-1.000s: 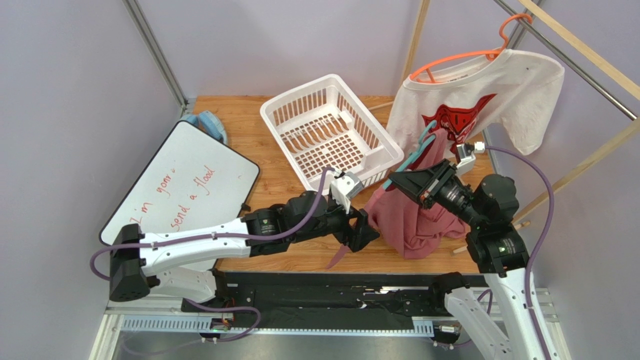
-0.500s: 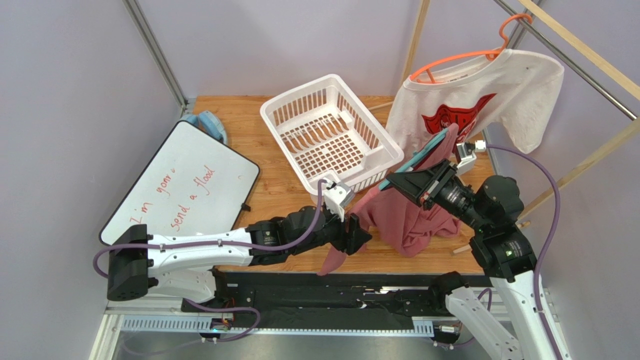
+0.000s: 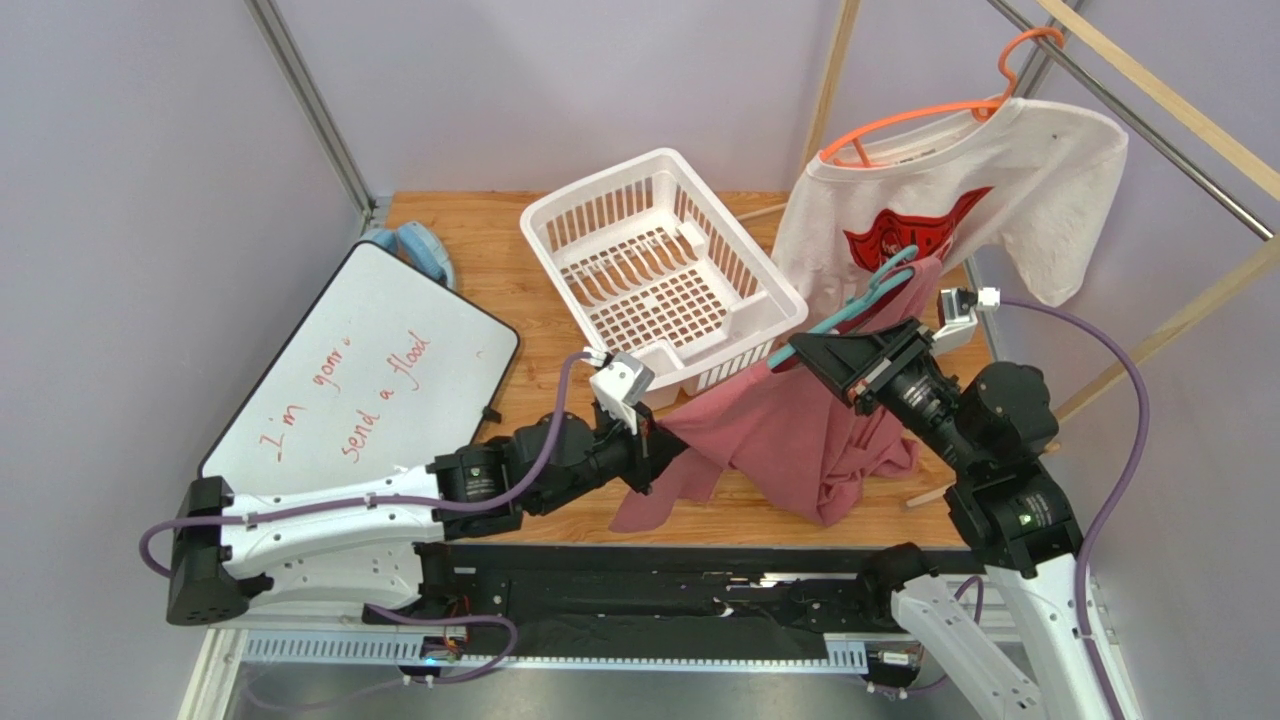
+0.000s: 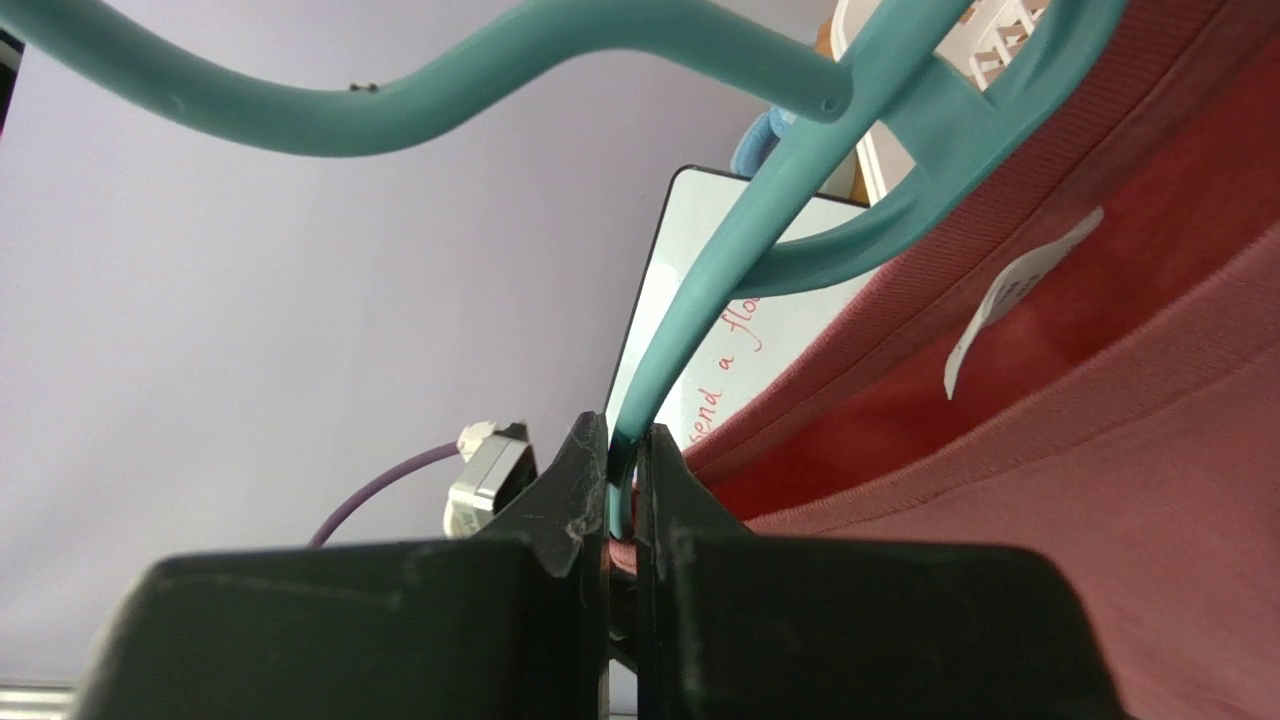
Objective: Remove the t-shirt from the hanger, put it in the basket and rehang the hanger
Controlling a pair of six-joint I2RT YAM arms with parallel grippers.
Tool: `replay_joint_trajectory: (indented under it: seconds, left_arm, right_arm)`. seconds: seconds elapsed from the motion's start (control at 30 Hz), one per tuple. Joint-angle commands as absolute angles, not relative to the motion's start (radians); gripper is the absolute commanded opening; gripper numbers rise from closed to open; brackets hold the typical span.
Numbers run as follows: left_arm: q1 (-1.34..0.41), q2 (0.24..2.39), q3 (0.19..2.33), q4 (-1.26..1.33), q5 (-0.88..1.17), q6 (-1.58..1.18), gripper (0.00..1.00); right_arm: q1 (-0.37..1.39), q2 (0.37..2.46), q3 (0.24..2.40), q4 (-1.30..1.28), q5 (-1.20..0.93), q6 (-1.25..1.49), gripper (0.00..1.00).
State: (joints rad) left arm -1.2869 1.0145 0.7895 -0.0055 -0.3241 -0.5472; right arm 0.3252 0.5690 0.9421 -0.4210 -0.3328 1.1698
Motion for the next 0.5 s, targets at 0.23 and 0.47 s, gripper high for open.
replay_joint_trajectory:
  seconds: [0.23, 0.47]
  left_arm:
    - [-1.287, 0.861, 0.813, 0.021, -0.152, -0.454, 0.00]
    - [-1.287, 0.854, 0.807, 0.032, -0.058, -0.466, 0.00]
  right_arm:
    - [0.328, 0.592, 0.862, -0.333, -0.161, 1.278, 0.00]
    - [0.325, 0.591, 0.847, -0.307, -0.055, 1.345, 0.00]
